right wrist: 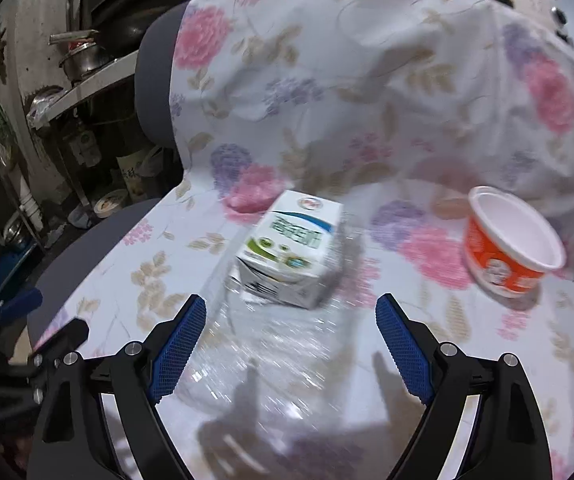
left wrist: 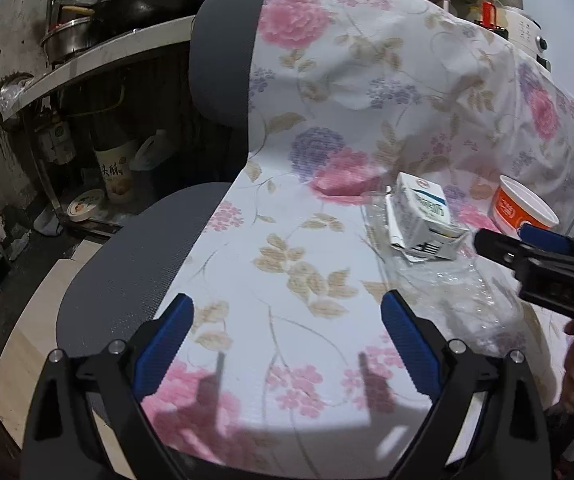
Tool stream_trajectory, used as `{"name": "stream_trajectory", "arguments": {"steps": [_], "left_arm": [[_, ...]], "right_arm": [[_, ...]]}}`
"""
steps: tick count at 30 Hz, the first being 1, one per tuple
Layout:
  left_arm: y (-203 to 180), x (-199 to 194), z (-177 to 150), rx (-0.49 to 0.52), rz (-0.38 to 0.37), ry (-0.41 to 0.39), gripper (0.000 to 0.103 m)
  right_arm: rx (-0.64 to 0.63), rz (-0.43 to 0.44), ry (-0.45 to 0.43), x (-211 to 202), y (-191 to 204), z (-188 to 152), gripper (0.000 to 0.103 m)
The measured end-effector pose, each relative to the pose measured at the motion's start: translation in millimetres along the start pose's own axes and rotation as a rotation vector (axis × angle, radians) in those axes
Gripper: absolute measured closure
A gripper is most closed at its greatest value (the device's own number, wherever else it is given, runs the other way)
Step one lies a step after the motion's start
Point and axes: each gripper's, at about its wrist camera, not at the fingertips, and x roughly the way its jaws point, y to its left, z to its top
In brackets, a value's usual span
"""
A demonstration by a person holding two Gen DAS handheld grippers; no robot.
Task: Collect trash
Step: 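Return both tools to the chair toward the white milk carton, then grasp the white milk carton with the right tool while the left grasps the clear plastic tray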
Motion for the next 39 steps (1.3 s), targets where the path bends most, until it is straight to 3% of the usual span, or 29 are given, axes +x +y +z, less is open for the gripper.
{"name": "stream_trajectory", "arguments": {"steps": [17, 20, 25, 31, 39], "left_arm": [[37, 29, 4, -0.055, 0.006, 0.062, 0.011], [35, 28, 3, -0.052, 0.002, 0.065, 0.011], [27, 24, 1, -0.044, -0.014, 0.064, 0.011], [10, 19, 7, -0.008, -0.073, 0.052, 0.011], [-32, 22, 25, 0.055, -0.209, 0.037, 0.011]], "right_arm": [[0.103, -0.079, 0.123, 80, -1, 18, 0.017], [0.131, -0.076, 0.142, 85, -6, 18, 0.022], [0.100, -0.073, 0.071, 62, -7, 22, 0.030], [0.046, -0.116, -0.024, 2, -25, 16, 0.032], [0.070, -0.264, 0.058, -30, -95, -31, 0.031]]}}
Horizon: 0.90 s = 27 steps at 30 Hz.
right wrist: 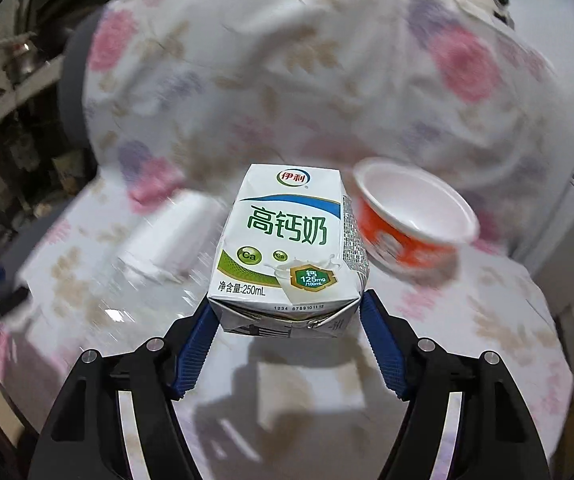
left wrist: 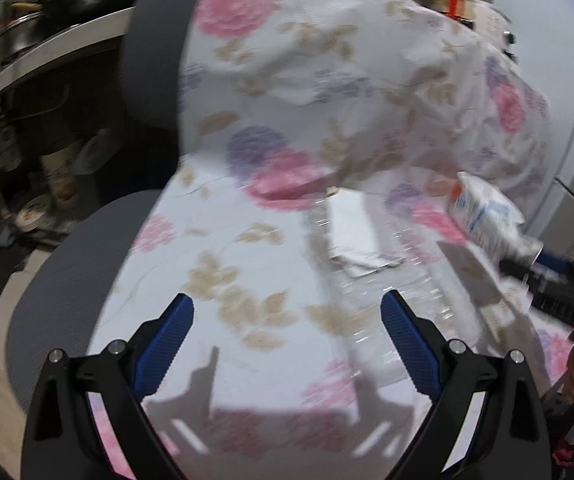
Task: Collect trash
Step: 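Grasp the white milk carton with the right tool while the left grasps the clear plastic tray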
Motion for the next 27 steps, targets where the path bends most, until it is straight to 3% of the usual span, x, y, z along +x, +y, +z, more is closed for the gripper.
{"name": "stream_trajectory", "arguments": {"steps": [4, 6, 9, 12, 17, 18, 20, 27], "left_arm": [[-21, 16, 14, 0.042, -0.080, 0.022, 0.012], [-32, 31, 22, 0.068, -0.128, 0.045, 0.022], [-50, 52, 33, 0.140, -0.113, 0.076, 0.038], [-64, 73, 41, 0.192, -0.100, 0.108, 0.046], [-76, 104, 48, 0.230, -0.057, 0.174, 0.045], [-77, 112, 48, 0.237, -0.034, 0.197, 0.037], [-76, 122, 49, 0.239, -0.014, 0.220, 0.033], [-77, 141, 44, 0.252, -0.009, 0.278, 0.033]], "right_arm": [[0.025, -0.063, 0.042, 8, -24, -19, 0.031], [0.051, -0.075, 0.053, 11, -35, -26, 0.031], [0.069, -0.058, 0.066, 13, -45, -34, 0.029], [0.095, -0.037, 0.033, 11, -53, -37, 0.016], [0.135, -0.006, -0.024, -5, -57, -31, 0.016], [0.138, 0.002, -0.035, -7, -57, -29, 0.016], [0.135, 0.016, -0.056, -13, -56, -25, 0.016], [0.145, 0.049, -0.080, -21, -62, -24, 0.016]]}}
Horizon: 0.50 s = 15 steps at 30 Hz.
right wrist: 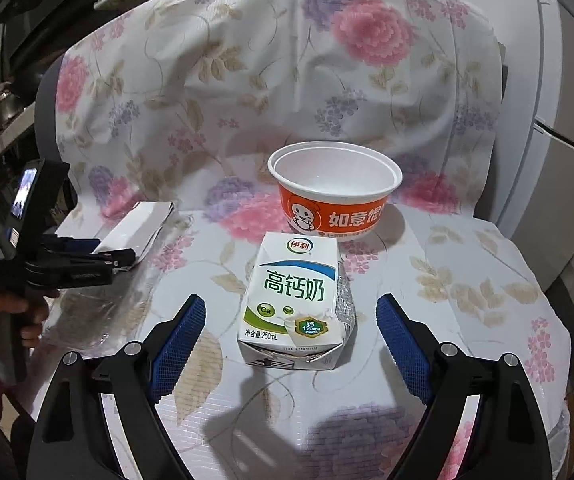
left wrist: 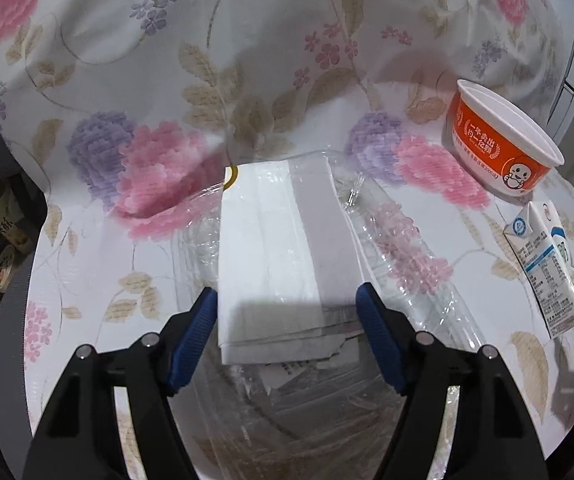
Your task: Collect trash
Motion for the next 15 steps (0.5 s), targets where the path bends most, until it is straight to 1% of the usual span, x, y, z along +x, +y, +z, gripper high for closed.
{"name": "stream_trajectory", "arguments": {"steps": [2, 4, 6, 8, 10, 13, 15], "left_arm": [[1, 1, 0, -0.005, -0.015, 0.007, 0.036], [-2, 1, 1, 0.008, -0.026, 0.003, 0.047], [-8, 0, 2, 0.038, -0.024, 0.000, 0.076], [-14, -1, 4, 0.052, -0.031, -0.006, 0.094], [-14, -5, 5, 0.049, -0.042, -0.025, 0.097], [-5, -42, 9, -0.013, -0.091, -0.129, 0.097], [4, -80, 11, -0.050, -0.116, -0.222, 0.097]], "right_arm": [[0.008, 0.003, 0.002, 0, -3, -1, 0.016], [0.019, 0.005, 0.005, 0, -6, -2, 0.016], [0.024, 0.002, 0.007, -2, -7, -3, 0.016], [0.026, -0.001, 0.005, -6, -9, -5, 0.016], [0.023, -0.008, -0.006, -13, -11, -5, 0.016], [0.014, -0.024, -0.026, -24, -14, -4, 0.016], [0.020, -0.034, -0.045, -33, -18, -2, 0.016]]}}
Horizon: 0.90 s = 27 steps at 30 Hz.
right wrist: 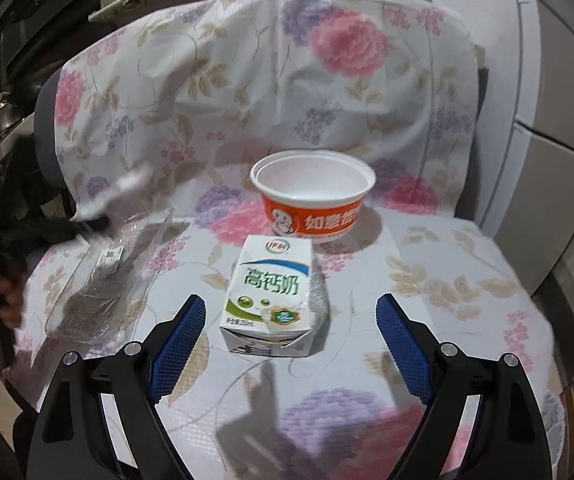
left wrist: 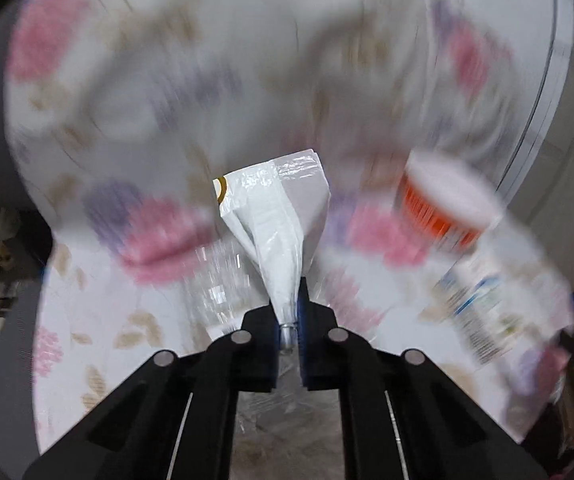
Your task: Collect trash
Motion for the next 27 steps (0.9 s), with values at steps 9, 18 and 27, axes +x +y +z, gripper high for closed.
{"name": "stream_trajectory", "arguments": {"steps": [9, 18, 27], "left_arm": [[-2, -82, -20, -0.112, 0.022, -0.154, 0.097], [-37, -41, -77, -0.145, -0.047, -0.011, 0.097], [-51, -25, -83, -0.128, -0.057, 0.028, 0.097]], "right_arm": [[-0.011, -0.005, 0.038, 0, -6, -5, 0.016], [-0.057, 0.062, 0.133, 48, 17, -5, 0.013], [0.082, 0.111, 0.244, 104, 2, 2, 0.012]]}}
